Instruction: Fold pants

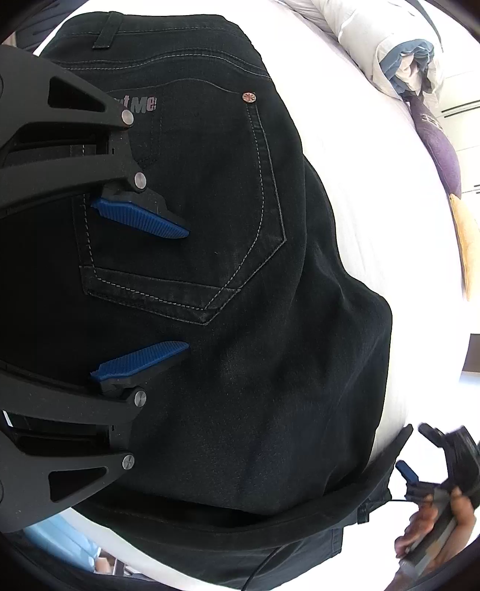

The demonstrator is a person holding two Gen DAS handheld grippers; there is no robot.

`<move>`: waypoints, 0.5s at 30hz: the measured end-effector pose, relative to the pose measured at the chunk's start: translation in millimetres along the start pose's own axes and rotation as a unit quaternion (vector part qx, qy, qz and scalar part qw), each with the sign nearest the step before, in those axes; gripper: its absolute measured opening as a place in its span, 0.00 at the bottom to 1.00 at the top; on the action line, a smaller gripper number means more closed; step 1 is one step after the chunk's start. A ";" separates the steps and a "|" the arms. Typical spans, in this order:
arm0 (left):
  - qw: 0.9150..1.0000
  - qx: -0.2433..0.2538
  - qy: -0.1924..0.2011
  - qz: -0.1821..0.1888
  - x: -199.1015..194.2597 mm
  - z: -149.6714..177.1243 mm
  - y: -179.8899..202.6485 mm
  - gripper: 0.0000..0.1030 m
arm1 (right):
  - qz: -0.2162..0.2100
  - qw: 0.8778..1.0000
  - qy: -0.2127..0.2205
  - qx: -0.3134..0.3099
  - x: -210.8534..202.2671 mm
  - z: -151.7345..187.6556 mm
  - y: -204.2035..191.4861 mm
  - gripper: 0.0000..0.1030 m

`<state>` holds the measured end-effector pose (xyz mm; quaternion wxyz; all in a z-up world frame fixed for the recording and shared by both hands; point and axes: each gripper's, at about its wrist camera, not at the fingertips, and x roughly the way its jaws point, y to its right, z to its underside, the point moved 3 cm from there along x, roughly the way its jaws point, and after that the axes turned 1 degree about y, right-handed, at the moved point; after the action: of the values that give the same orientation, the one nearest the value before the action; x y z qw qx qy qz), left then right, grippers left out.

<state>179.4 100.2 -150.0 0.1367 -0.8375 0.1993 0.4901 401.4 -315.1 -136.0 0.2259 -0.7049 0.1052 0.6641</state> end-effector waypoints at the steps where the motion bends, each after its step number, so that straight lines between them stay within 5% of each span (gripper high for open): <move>1: 1.000 0.000 0.001 -0.001 -0.2 0.0 0.9 0.55 | 0.014 1.000 -0.004 -0.004 3.3 -1.2 -1.6 0.83; 4: 1.000 0.000 0.007 -0.002 -4.8 6.8 -12.4 0.55 | 0.023 1.000 -0.010 -0.006 9.3 -2.0 -5.1 0.83; 8: 1.000 0.001 0.013 -0.006 -8.3 15.2 -10.2 0.55 | 0.031 0.999 -0.030 -0.019 18.1 -1.2 -8.9 0.62; 10: 1.000 0.000 0.015 -0.008 -8.5 17.9 -8.6 0.55 | 0.040 0.998 -0.029 -0.026 20.1 0.7 -12.2 0.46; 12: 1.000 -0.001 0.016 -0.009 -8.3 18.4 -6.4 0.55 | 0.044 0.998 -0.022 -0.031 16.4 1.3 -13.4 0.21; 15: 1.000 -0.002 0.017 -0.009 -10.6 19.2 -5.1 0.55 | 0.048 0.998 -0.009 -0.049 7.6 8.1 -11.8 0.07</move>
<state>162.4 115.0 -149.9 0.1355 -0.8479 0.1932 0.4747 400.3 -299.9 -141.5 0.1594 -0.7031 0.1044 0.6851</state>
